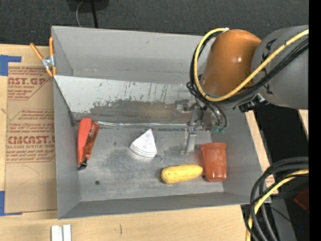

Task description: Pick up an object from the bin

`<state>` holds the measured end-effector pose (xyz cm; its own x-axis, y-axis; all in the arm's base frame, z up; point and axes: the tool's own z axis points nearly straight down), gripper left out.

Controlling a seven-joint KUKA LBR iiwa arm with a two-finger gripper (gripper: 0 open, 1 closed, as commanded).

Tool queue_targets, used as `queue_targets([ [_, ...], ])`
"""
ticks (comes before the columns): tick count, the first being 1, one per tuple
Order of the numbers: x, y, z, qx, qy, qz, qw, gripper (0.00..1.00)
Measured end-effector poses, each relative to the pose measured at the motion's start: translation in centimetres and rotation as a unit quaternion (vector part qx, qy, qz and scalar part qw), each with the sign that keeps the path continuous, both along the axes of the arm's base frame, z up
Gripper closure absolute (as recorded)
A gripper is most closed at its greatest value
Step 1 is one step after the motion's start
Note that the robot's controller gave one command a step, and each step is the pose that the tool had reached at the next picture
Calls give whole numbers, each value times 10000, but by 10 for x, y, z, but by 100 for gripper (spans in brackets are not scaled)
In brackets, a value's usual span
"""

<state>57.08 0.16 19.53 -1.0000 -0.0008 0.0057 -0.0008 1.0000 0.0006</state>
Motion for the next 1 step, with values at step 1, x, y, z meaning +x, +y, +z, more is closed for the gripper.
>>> queue_targets([
  [1, 1, 0, 5, 1, -39, -1, 10000, 0],
])
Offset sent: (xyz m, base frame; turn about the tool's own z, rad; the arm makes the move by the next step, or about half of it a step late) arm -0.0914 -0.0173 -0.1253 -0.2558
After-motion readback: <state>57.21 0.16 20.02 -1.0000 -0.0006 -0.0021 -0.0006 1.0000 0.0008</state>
